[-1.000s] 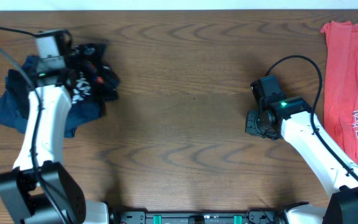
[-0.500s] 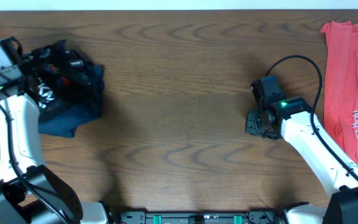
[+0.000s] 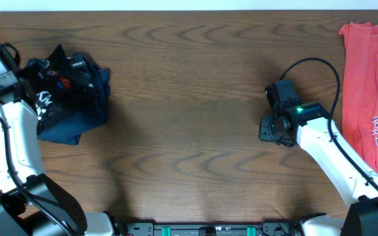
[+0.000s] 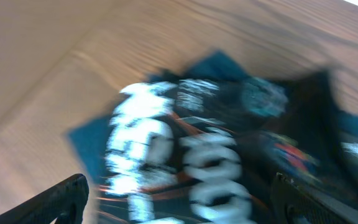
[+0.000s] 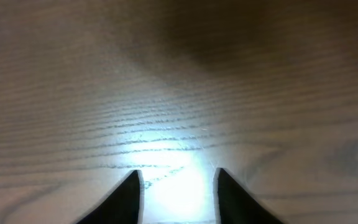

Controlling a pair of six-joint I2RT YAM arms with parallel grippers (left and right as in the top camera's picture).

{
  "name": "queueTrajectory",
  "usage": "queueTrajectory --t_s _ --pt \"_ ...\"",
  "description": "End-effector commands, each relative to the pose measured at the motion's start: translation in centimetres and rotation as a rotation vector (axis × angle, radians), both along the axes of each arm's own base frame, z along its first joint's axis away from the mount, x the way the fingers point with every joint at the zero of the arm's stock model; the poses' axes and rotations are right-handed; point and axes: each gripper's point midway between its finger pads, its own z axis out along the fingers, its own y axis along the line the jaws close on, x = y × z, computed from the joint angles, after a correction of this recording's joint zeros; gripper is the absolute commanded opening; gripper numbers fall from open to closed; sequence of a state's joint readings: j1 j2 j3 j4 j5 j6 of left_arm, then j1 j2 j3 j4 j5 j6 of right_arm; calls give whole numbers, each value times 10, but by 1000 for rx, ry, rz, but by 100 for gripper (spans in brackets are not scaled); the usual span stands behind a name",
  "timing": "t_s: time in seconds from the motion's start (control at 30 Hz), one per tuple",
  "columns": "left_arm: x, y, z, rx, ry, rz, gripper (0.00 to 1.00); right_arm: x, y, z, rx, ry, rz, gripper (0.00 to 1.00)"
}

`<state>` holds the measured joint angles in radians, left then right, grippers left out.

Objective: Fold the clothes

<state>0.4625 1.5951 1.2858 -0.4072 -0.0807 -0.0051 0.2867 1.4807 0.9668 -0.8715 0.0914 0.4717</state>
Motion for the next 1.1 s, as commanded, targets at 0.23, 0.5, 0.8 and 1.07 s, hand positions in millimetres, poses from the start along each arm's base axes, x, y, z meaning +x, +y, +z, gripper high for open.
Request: queueTrajectory --t_s 0.23,0.5,0.8,1.07 --pt "36 -184 -8 -319 10 -470 96 39 24 15 114 -166 30 92" --pt "-13 -290 -42 -307 295 -677 98 85 37 40 120 -385 186 99" --pt "-110 -290 -54 -344 665 -663 98 60 7 49 15 -333 190 99" --pt "-130 -294 -8 -287 451 -744 98 24 -2 117 57 -500 77 99"
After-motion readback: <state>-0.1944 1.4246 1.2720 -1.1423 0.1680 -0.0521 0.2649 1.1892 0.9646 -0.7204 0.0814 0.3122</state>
